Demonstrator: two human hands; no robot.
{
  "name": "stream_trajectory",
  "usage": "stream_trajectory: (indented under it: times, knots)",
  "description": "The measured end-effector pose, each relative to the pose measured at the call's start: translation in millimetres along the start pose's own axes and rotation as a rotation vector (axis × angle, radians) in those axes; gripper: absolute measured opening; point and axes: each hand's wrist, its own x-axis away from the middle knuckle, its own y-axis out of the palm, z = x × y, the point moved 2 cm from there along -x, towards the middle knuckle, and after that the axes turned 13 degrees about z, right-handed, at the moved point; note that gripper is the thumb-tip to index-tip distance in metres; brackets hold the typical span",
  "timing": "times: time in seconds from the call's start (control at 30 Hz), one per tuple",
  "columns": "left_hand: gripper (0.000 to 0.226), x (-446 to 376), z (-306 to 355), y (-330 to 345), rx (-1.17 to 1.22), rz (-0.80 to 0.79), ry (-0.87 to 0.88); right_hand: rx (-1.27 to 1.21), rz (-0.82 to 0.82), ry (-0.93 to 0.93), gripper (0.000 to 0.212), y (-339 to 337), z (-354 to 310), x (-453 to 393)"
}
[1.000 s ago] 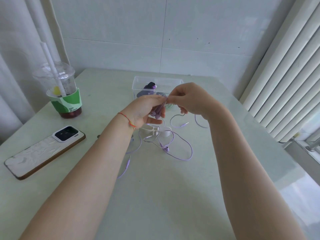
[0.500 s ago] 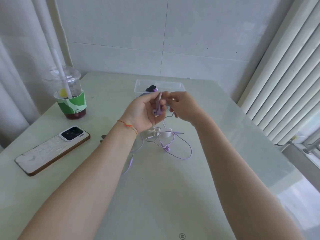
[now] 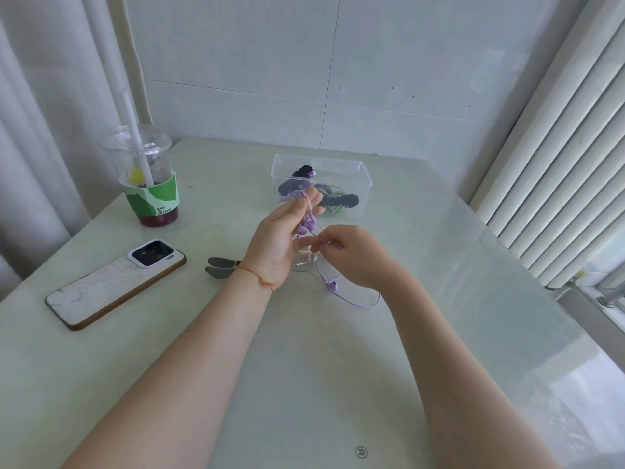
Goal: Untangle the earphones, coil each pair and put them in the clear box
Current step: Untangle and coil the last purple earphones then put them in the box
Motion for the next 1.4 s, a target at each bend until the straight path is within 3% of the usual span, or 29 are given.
stream_trajectory:
  times: [0.17, 0.27, 0.5, 0.6, 0.67, 0.77, 0.87, 0.93, 1.0, 1.07, 1.17, 1.33, 1.4]
  knots:
    - [0.017, 1, -5, 0, -0.386, -0.001, 0.24, -0.298, 0.104, 0.071, 0.022, -16, -5, 3]
    - [0.027, 2, -2, 4, -0.54, 0.005, 0.298, -0.462, 0.123, 0.103, 0.008, -23, -2, 3]
    - [0.029, 8, 2, 0, -0.603, -0.125, 0.057, -0.593, 0.263, 0.231, 0.011, -44, 17, -2]
    - [0.031, 10, 9, -2, -0.682, -0.187, 0.081, -0.641, 0.446, 0.404, 0.012, -54, 29, -6]
    - [0.033, 10, 9, -3, -0.721, -0.186, 0.097, -0.612, 0.655, 0.569, 0.013, -64, 42, -3]
    - [0.037, 6, 4, -6, -0.787, -0.143, 0.134, -0.453, 0.846, 0.622, 0.019, -73, 50, 0]
    - [0.04, 2, 1, -9, -0.81, -0.07, 0.177, -0.179, 0.808, 0.59, 0.026, -71, 49, 1]
    - [0.04, 1, 2, -10, -0.801, -0.038, 0.203, 0.026, 0.782, 0.418, 0.035, -67, 43, -2]
    - [0.04, 1, 4, -9, -0.809, -0.017, 0.233, -0.03, 0.717, 0.185, 0.034, -58, 27, -3]
    - [0.039, 3, 6, -5, -0.809, -0.026, 0.233, -0.201, 0.52, 0.035, 0.033, -43, 7, -1]
    - [0.038, 6, 6, -2, -0.67, -0.061, 0.145, -0.312, 0.209, 0.007, 0.032, -18, -6, 2]
    - [0.038, 8, 9, -5, -0.514, -0.051, 0.011, -0.206, 0.159, 0.03, 0.009, -22, 1, 0]
    - [0.038, 10, 10, -3, -0.445, -0.083, -0.073, -0.206, 0.138, 0.015, 0.009, -28, 3, 0]
